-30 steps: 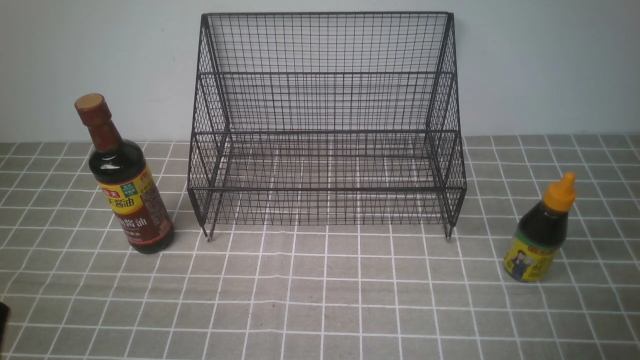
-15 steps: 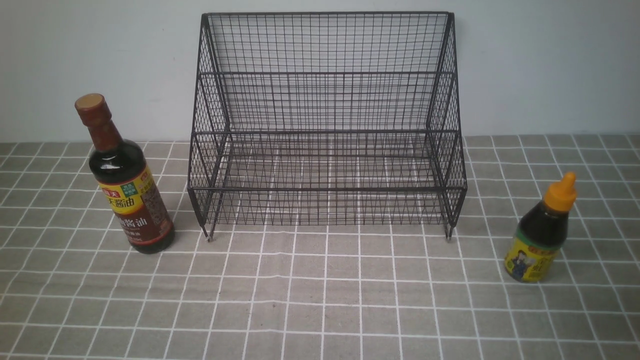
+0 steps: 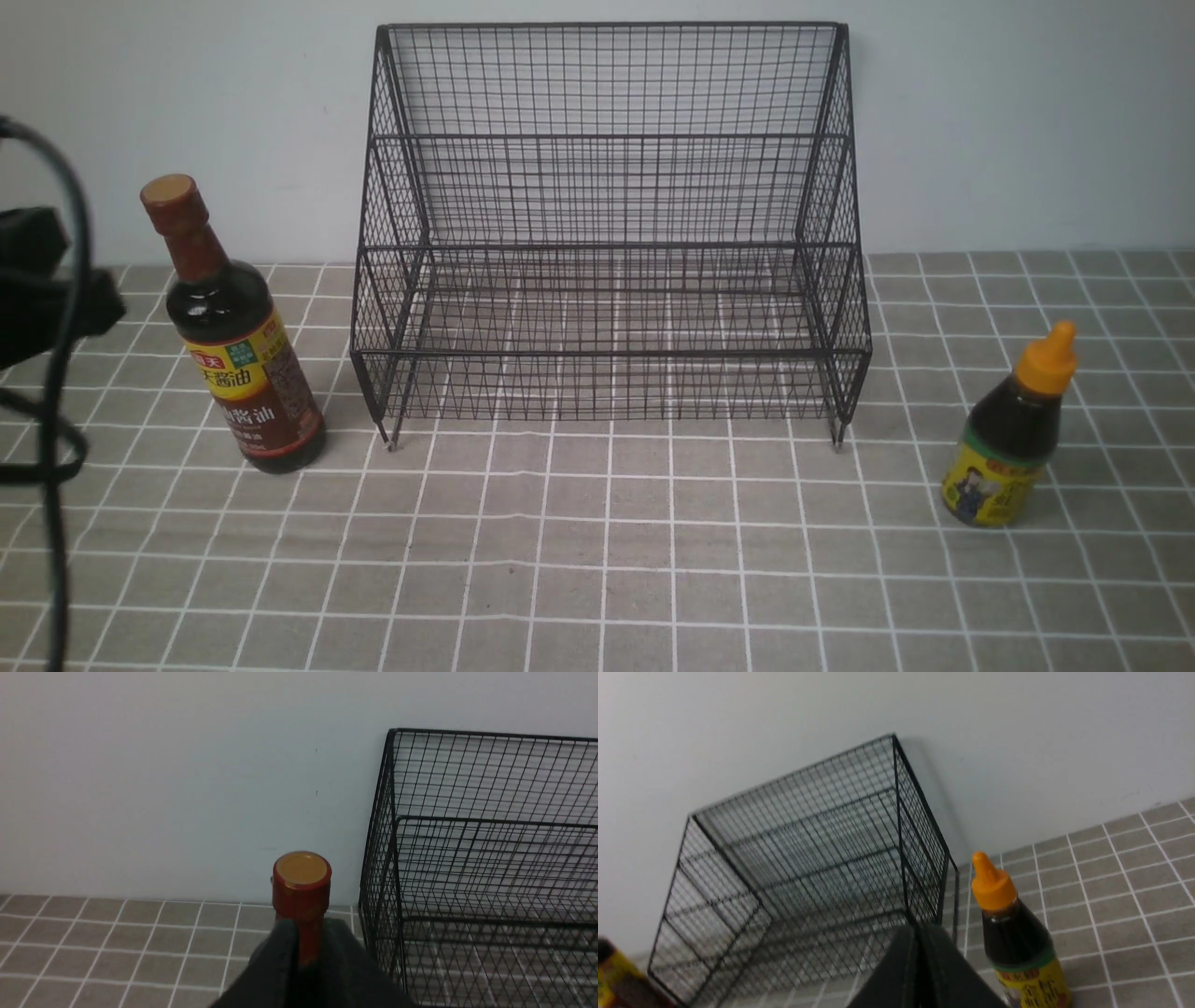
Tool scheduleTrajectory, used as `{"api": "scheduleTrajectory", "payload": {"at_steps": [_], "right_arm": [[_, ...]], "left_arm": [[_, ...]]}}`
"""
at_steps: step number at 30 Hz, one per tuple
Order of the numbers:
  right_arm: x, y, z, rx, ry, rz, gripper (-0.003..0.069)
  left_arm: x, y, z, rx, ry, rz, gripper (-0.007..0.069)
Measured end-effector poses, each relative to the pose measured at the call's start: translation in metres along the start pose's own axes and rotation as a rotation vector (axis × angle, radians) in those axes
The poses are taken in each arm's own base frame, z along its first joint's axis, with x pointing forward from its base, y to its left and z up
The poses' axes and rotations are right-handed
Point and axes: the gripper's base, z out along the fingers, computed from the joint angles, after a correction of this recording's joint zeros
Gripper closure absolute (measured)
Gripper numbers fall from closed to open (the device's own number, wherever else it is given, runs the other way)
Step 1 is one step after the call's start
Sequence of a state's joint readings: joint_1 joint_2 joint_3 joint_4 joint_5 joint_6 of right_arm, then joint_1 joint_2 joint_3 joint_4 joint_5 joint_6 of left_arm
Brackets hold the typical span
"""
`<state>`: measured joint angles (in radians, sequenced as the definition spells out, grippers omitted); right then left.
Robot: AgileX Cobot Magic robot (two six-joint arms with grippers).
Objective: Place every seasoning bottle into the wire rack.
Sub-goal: Use the left arm to grab the condiment bottle closest to it
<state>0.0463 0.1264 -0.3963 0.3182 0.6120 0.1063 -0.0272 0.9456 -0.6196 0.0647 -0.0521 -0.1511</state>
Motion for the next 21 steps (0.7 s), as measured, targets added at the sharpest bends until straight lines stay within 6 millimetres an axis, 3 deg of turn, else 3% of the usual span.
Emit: {"api": "scheduleTrajectory", "payload": {"at_steps": [5,8,10,11,14,21], "right_arm": [[-0.024,0.012,0.007,0.010,0.178,-0.127,0.0670],[-0.028,0.013,0.013,0.016,0.220,-0.141,0.0670],[-0.027,0.013,0.015,0.018,0.233,-0.142,0.0670],[-0.027,0.012,0.016,0.020,0.248,-0.141,0.0670],[-0.026,0.012,0.016,0.020,0.256,-0.145,0.0670],[-0.026,0.012,0.017,0.019,0.258,-0.158,0.0670]], "left_arm": [[0.007,0.000,0.029,0.016,-0.049,0.002,0.0368],[0.012,-0.001,0.044,0.028,-0.074,0.010,0.0243],[0.016,-0.001,0.051,0.033,-0.074,0.018,0.0203],[0.021,-0.001,0.061,0.045,-0.083,0.032,0.0137],[0.031,-0.002,0.075,0.058,-0.091,0.047,0.0062],[0.055,0.003,0.102,0.030,-0.078,0.046,0.0032]]}}
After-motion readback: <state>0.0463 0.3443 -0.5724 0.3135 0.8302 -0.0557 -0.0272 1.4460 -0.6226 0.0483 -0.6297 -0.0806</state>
